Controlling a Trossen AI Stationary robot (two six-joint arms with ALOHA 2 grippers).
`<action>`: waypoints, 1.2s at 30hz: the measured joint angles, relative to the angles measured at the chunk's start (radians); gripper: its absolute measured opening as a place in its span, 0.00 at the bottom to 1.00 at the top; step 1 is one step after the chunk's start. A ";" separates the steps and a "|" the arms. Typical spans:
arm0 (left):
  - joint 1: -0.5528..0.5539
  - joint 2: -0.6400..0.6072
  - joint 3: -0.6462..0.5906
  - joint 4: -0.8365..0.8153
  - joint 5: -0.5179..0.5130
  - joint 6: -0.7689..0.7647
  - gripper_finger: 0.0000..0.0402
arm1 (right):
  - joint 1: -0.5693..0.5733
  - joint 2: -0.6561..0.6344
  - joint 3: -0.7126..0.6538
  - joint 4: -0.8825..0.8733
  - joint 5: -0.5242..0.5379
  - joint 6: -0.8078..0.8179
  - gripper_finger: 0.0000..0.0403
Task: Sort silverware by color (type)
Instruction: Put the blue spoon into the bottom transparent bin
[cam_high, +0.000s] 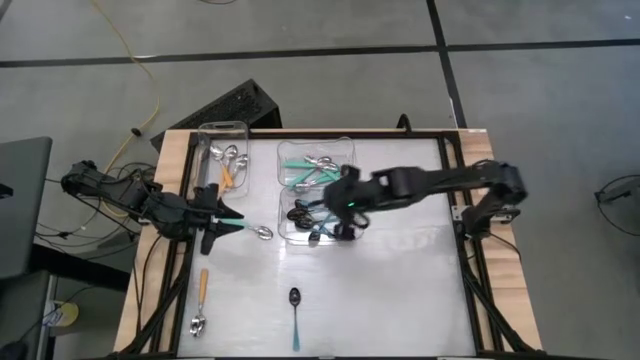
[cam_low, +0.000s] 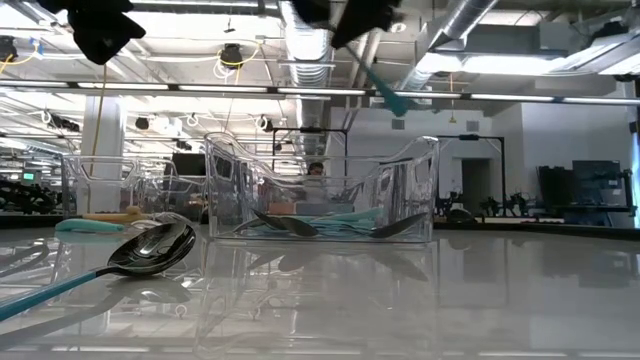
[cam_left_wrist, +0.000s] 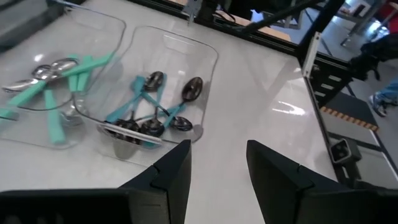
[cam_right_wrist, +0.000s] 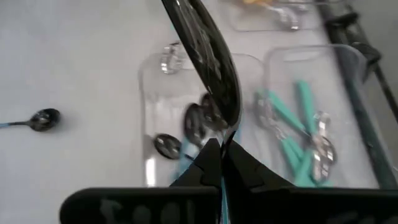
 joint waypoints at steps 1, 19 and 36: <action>0.000 0.000 0.000 0.000 0.007 0.000 0.35 | 0.006 0.044 0.050 -0.020 -0.007 0.000 0.05; 0.000 0.000 0.000 0.001 0.049 0.050 0.35 | -0.075 0.502 0.399 -0.268 -0.195 0.069 0.05; 0.000 0.000 0.000 -0.012 0.047 0.023 0.35 | -0.084 0.535 0.399 -0.292 -0.221 0.068 0.09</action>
